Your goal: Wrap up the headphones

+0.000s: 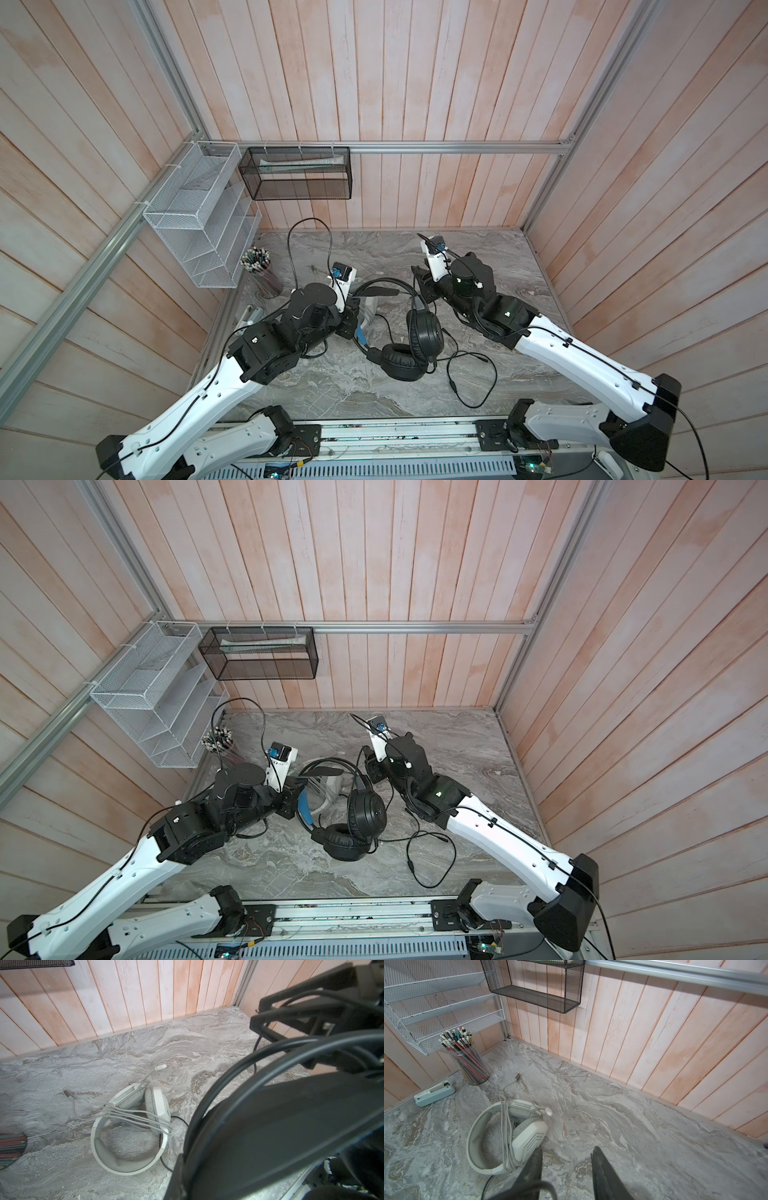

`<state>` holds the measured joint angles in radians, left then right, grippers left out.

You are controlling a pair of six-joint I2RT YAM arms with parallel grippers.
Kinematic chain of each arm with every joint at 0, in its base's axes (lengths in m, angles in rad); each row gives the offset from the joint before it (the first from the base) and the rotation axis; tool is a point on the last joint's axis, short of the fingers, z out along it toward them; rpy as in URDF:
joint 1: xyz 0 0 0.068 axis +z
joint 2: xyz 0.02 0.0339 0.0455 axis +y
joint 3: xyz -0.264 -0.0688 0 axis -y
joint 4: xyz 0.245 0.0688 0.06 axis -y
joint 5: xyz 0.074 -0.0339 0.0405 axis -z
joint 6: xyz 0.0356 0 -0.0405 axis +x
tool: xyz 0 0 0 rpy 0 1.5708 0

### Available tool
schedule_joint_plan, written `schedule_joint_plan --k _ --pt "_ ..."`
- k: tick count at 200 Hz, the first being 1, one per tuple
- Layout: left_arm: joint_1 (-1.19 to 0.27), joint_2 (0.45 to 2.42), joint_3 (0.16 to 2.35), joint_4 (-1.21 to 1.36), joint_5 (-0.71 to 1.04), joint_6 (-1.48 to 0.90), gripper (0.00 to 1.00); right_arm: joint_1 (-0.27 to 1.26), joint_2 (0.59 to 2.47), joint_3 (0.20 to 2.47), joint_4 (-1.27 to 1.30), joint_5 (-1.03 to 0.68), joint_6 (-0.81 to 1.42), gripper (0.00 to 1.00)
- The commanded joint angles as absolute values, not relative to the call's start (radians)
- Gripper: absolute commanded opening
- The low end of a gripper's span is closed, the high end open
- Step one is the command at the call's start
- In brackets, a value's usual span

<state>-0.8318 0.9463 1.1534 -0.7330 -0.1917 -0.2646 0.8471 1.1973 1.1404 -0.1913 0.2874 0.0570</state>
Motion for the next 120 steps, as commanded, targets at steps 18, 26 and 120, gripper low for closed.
schedule_joint_plan --k 18,26,120 --pt "-0.833 0.947 1.238 -0.752 -0.227 -0.327 0.0 0.84 1.139 1.074 -0.207 0.298 0.084 0.48" --pt "-0.834 0.949 1.246 -0.76 -0.233 -0.33 0.0 0.839 1.132 1.061 -0.205 0.295 0.087 0.5" --pt "-0.806 0.957 1.315 -0.833 -0.287 -0.368 0.0 0.827 0.948 0.868 -0.05 0.136 0.133 0.68"
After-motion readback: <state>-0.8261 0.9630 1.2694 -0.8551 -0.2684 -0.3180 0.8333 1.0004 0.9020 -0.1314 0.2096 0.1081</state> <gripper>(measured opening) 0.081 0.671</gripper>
